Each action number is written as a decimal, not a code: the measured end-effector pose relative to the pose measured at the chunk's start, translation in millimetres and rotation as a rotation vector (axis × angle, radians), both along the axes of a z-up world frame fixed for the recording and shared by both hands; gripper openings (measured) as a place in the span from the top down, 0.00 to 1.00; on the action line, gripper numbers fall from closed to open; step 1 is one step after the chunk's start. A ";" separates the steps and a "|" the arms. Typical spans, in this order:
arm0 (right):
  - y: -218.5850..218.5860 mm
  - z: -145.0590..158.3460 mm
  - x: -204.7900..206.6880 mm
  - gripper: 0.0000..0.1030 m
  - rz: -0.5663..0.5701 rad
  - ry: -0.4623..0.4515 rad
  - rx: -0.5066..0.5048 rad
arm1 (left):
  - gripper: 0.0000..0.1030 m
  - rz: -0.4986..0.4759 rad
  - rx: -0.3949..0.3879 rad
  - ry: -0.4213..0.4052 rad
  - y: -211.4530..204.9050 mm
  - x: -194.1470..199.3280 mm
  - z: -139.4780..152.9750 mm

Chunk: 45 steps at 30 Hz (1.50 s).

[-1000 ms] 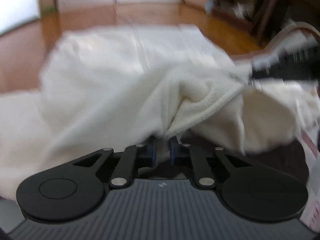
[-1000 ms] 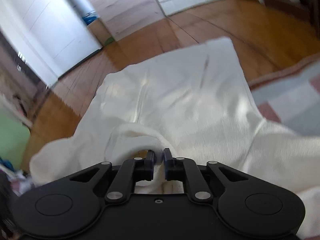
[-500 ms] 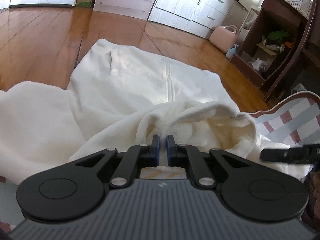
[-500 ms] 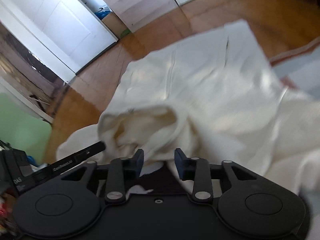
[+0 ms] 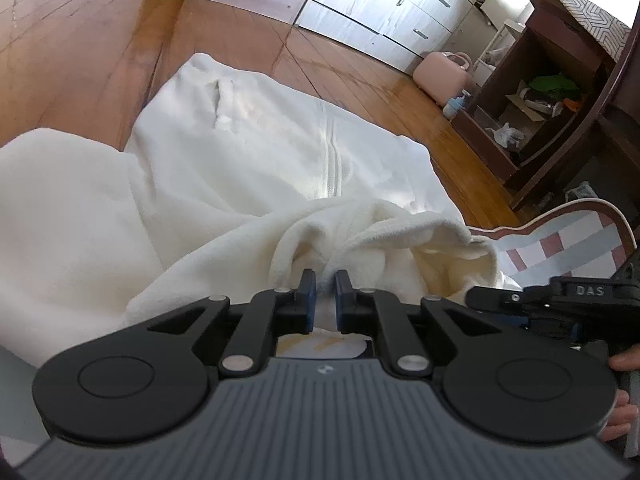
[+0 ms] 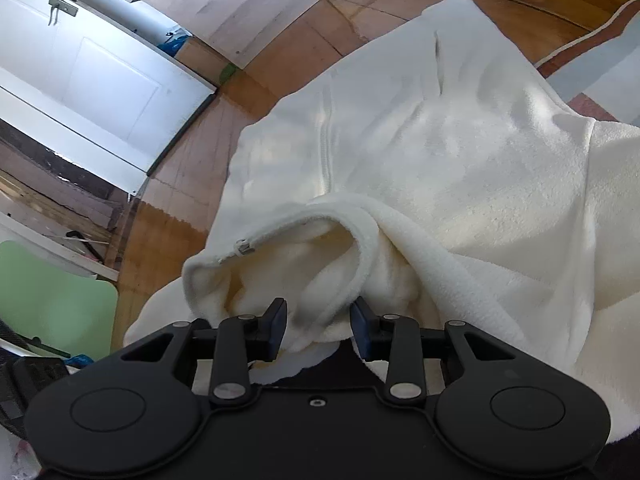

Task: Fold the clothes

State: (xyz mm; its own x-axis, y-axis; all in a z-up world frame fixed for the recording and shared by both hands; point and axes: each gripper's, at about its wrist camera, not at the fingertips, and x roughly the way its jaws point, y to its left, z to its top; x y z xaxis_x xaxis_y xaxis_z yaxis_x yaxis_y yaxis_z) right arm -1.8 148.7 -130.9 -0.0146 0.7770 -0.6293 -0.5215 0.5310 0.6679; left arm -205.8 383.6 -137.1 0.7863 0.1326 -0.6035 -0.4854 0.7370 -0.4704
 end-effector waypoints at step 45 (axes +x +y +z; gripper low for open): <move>-110.0 86.0 -100.5 0.93 0.466 -0.279 0.024 | 0.86 0.140 0.089 0.336 -91.9 -114.7 30.2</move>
